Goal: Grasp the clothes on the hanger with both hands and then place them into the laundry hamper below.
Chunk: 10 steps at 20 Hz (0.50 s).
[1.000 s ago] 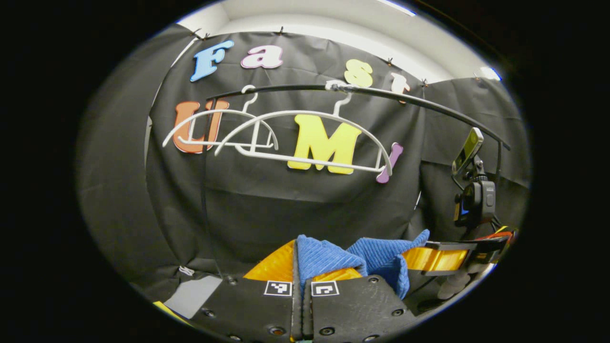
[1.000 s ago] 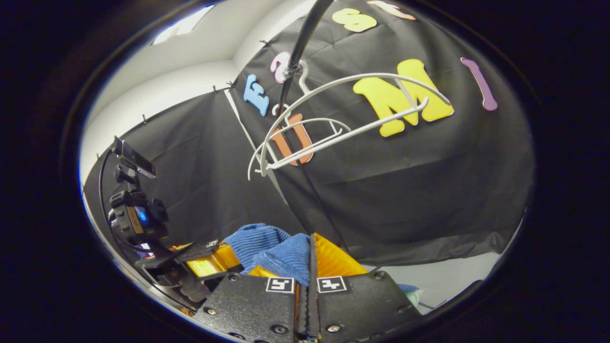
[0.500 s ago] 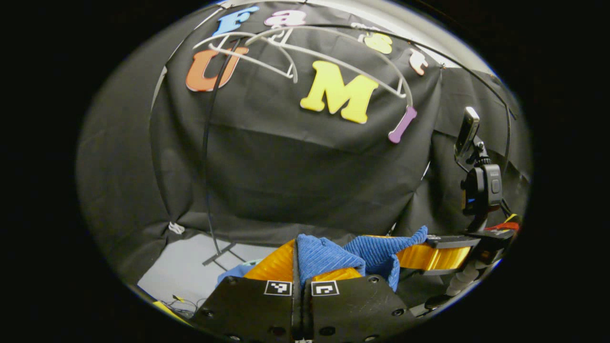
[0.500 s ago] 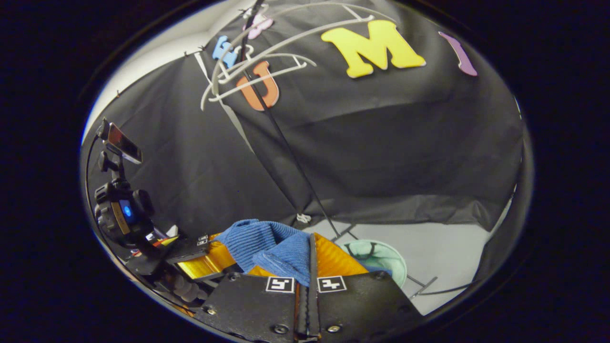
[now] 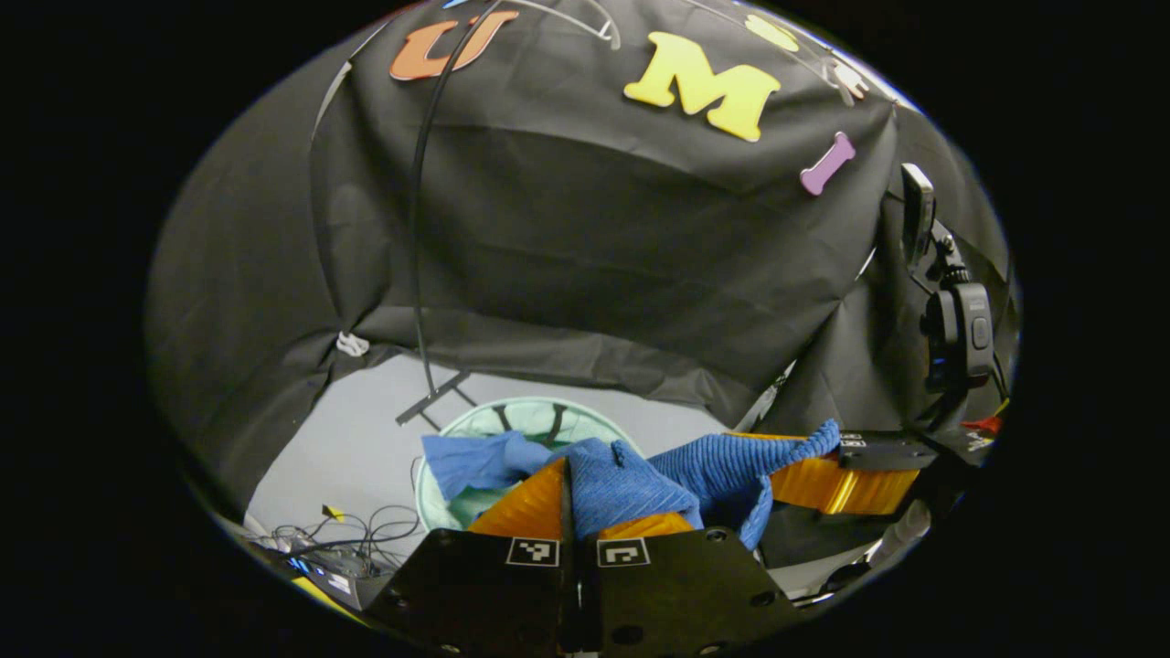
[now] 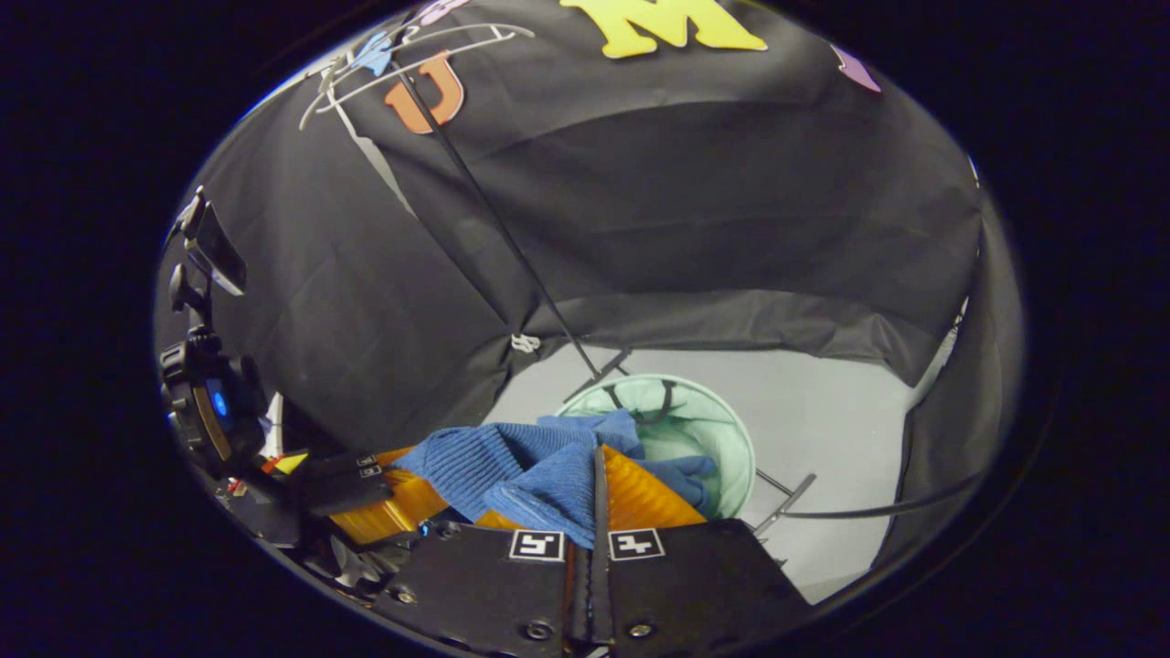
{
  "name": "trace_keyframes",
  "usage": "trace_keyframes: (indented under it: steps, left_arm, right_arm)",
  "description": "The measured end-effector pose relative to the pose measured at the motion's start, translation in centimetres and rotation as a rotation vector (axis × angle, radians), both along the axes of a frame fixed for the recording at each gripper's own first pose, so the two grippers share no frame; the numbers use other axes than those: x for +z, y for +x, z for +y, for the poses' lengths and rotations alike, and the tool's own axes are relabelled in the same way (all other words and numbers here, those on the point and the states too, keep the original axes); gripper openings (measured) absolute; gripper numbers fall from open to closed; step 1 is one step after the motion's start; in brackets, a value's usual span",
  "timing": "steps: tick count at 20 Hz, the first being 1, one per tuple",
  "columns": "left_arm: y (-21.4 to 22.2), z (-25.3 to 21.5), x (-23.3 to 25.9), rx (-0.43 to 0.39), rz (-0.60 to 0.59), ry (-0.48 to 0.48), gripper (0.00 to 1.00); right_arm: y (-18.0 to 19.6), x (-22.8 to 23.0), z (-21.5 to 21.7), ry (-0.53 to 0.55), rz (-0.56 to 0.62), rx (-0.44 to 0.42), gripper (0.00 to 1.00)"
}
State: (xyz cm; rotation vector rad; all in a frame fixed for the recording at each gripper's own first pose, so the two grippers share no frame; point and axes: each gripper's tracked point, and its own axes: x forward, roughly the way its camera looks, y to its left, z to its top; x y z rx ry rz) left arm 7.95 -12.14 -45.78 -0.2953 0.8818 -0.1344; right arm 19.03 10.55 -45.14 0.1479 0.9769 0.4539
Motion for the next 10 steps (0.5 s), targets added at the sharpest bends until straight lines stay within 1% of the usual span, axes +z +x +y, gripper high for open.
trace_keyframes:
  steps: [2, 4, 7, 8, 9, 10]
  left_arm:
    - [-1.6, 0.3, -1.6, -0.011, 0.051, 0.031, 0.01]
    - [-2.0, 0.2, -2.3, -0.015, 0.076, 0.051, 0.01]
    - [-2.1, 0.7, -2.8, 0.001, 0.099, 0.078, 0.01]
    - [-2.2, 0.9, -2.9, 0.003, 0.102, 0.089, 0.03]
    - [-2.4, 1.4, -3.1, 0.002, 0.111, 0.113, 0.04]
    - [-2.7, 2.0, -3.7, 0.001, 0.129, 0.144, 0.10]
  right_arm:
    - [-0.4, -1.7, -0.5, -0.032, 0.035, -0.008, 0.05]
    - [-0.4, -1.3, -0.3, -0.043, 0.051, -0.020, 0.05]
    - [-0.3, -1.8, -0.3, -0.041, 0.050, -0.012, 0.06]
    - [-0.2, -1.8, -0.6, -0.050, 0.040, -0.008, 0.06]
    - [-0.1, -1.7, -0.7, -0.049, 0.031, -0.005, 0.13]
    - [-0.1, -1.5, -0.5, -0.053, 0.025, -0.003, 0.31]
